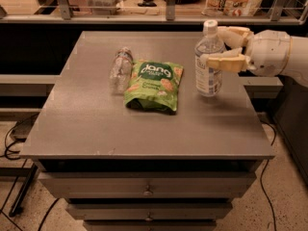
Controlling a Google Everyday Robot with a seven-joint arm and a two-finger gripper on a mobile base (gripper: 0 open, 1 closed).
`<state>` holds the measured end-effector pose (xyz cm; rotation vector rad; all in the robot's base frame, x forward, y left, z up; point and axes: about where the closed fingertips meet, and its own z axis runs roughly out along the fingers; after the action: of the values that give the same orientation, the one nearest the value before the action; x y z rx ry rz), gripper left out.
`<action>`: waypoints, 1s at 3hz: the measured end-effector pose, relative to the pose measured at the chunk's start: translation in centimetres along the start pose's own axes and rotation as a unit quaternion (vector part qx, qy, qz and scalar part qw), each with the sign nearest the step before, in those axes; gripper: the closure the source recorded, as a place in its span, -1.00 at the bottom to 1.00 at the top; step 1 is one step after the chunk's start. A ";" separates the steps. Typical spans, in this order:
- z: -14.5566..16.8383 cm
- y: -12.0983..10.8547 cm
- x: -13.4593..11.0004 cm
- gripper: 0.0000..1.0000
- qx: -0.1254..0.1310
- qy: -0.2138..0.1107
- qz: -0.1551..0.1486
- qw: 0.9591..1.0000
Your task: Place blue plastic bottle upright
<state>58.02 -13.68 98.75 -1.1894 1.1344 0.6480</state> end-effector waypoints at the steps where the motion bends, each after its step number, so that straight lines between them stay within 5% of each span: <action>1: -0.4 0.6 0.5 1.00 0.010 -0.019 0.003 1.000; 3: -1.3 1.5 1.5 0.16 0.028 -0.034 0.018 0.999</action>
Offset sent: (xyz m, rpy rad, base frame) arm -0.0139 -0.0177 -0.0203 0.1022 -0.0060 -0.0400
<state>56.79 -14.64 96.87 -1.0938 1.1120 0.6744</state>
